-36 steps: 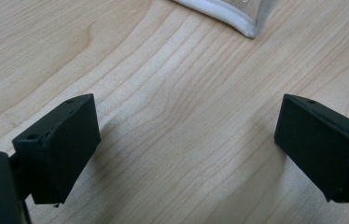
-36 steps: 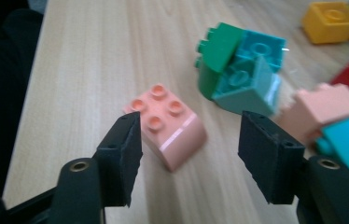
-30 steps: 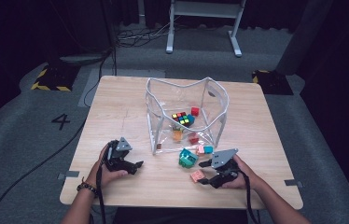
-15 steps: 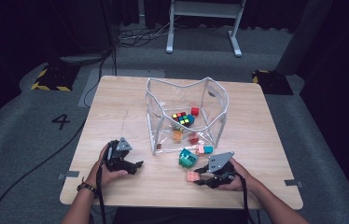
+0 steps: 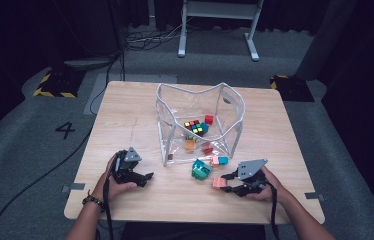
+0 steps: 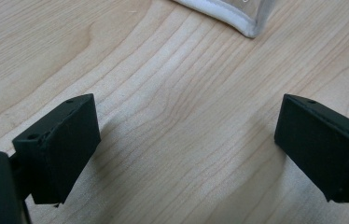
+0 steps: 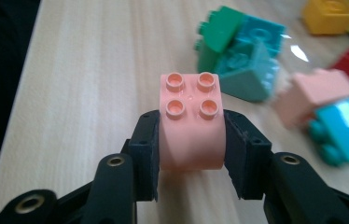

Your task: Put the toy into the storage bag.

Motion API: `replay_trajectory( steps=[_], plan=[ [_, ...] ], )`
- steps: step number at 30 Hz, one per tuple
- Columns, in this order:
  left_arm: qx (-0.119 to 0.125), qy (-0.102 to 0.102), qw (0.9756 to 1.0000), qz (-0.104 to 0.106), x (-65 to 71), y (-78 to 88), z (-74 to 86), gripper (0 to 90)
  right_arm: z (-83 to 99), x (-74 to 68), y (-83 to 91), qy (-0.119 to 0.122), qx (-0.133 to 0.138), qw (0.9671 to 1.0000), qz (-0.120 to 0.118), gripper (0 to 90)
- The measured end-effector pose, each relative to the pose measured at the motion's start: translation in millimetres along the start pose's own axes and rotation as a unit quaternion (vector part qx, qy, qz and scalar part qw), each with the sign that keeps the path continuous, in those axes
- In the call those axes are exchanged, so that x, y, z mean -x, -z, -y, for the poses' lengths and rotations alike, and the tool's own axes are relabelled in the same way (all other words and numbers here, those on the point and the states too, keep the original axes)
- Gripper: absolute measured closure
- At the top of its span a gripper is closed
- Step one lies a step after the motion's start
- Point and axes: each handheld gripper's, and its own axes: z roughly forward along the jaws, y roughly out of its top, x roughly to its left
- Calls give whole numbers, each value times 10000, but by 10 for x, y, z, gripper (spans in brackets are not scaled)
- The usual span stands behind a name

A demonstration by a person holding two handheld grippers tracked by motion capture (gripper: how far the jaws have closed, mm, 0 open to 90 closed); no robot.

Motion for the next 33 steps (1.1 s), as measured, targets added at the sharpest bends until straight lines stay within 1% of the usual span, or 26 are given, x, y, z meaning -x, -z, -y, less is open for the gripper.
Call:
replay_trajectory(
  steps=[1, 2, 3, 4, 5, 7, 8, 10, 11, 13, 14, 15, 16, 18, 20, 21, 25, 26, 27, 28, 31, 33],
  plan=[
    [1, 2, 10000, 1, 0, 0, 0, 70, 19, 15, 64, -137, 26, 9999, 29, 592],
    [1, 4, 10000, 2, 0, 0, 0, 70, 35, 41, 113, -123, 22, 9999, 65, 592],
    [3, -5, 10000, -18, 0, 1, 0, 69, 51, 68, 162, -111, 127, 9997, 157, 593],
    [0, 4, 10000, 4, 0, 0, 0, 70, 72, 91, 229, -194, 177, 9993, 254, 592],
    [9, 13, 10000, 0, 1, -1, 0, 70, 86, 107, 270, -216, 186, 9991, 314, 592],
    [9, 14, 10000, 1, 2, -1, 0, 70, 126, 157, 378, -304, 266, 9979, 515, 593],
    [0, 1, 10000, -1, 0, 0, 0, 69, 145, 184, 426, -332, 284, 9974, 574, 592],
    [0, 1, 10000, 2, 0, 0, 0, 70, 178, 225, 508, -469, 381, 9955, 736, 592],
    [2, 6, 10000, 2, 1, 0, 0, 70, 193, 250, 543, -506, 454, 9943, 819, 593],
    [2, 4, 10000, 1, 0, 0, 0, 70, 221, 287, 606, -565, 502, 9927, 940, 592],
    [7, 11, 10000, 0, 1, -1, 0, 70, 234, 305, 635, -620, 518, 9916, 1012, 592],
    [1, 7, 10000, 2, 1, 0, 0, 70, 253, 328, 662, -670, 549, 9896, 1150, 593],
    [1, 5, 10000, 2, 0, 0, 0, 69, 262, 345, 681, -710, 568, 9891, 1163, 593],
    [1, 3, 10000, 2, 0, 0, 0, 69, 285, 381, 721, -797, 621, 9866, 1283, 593],
    [9, 14, 10000, 2, 1, -1, 0, 70, 299, 414, 768, -883, 678, 9834, 1436, 593],
    [10, 15, 10000, 1, 1, -1, 0, 69, 300, 429, 788, -892, 695, 9825, 1482, 593],
    [7, 13, 10000, 2, 1, -1, 0, 70, 278, 483, 880, -1045, 809, 9757, 1751, 593],
    [-1, 3, 10000, 3, 0, 0, 0, 69, 271, 504, 902, -1062, 863, 9739, 1810, 593],
    [1, 5, 10000, 3, 0, 0, 0, 70, 264, 515, 919, -1073, 874, 9732, 1838, 593],
    [7, 15, 10000, 3, 1, -1, 0, 69, 252, 528, 937, -1076, 861, 9715, 1929, 593],
    [8, 15, 10000, 3, 1, -1, 0, 69, 190, 578, 988, -1060, 815, 9688, 2086, 593],
    [6, 12, 10000, 2, 1, -1, 0, 70, 154, 609, 1012, -1106, 880, 9666, 2137, 593]
  ],
)
